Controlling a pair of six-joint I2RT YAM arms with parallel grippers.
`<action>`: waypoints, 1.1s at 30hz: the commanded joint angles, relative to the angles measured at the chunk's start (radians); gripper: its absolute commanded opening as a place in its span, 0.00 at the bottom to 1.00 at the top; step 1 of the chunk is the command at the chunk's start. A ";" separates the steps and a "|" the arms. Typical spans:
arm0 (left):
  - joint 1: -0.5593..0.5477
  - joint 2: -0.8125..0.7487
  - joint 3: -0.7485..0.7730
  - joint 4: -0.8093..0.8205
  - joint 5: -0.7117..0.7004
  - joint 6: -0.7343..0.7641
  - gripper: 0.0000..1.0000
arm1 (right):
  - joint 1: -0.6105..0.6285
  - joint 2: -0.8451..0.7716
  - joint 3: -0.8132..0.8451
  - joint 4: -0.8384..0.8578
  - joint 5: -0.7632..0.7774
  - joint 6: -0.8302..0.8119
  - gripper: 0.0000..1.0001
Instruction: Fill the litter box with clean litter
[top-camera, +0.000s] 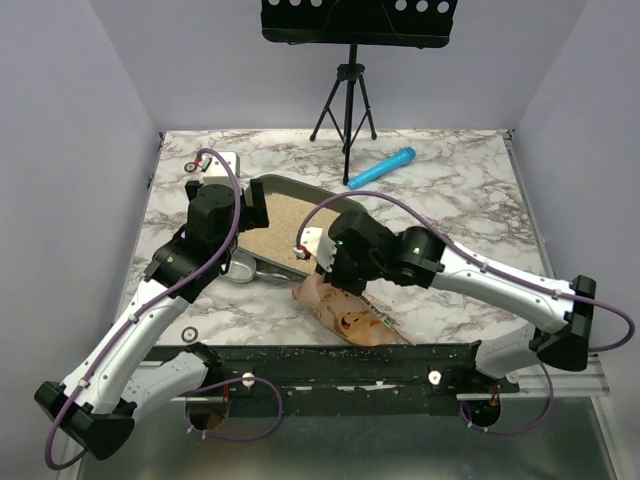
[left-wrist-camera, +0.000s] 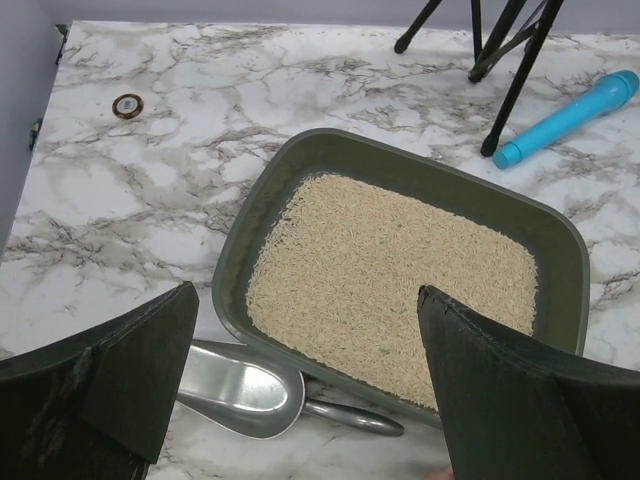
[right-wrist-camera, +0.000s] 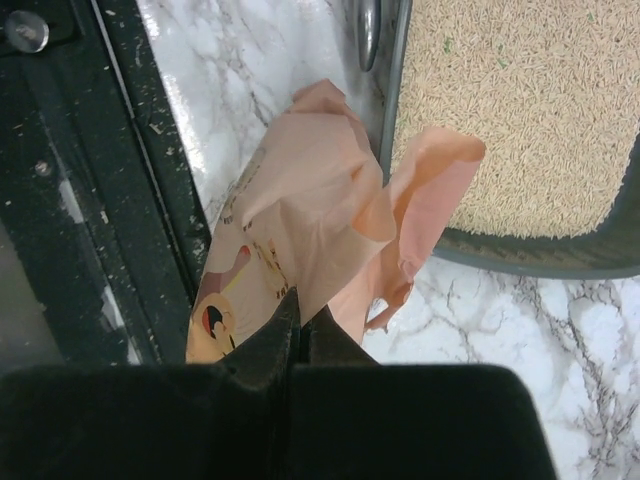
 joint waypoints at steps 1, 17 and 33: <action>0.009 -0.011 -0.006 0.018 -0.012 -0.011 0.99 | -0.034 0.070 0.121 0.152 -0.005 -0.073 0.01; 0.037 -0.001 -0.009 0.019 -0.006 -0.017 0.99 | -0.201 0.343 0.388 0.164 -0.146 -0.337 0.01; 0.044 0.003 -0.009 0.016 -0.005 -0.022 0.99 | -0.209 0.364 0.431 0.095 -0.186 -0.273 0.43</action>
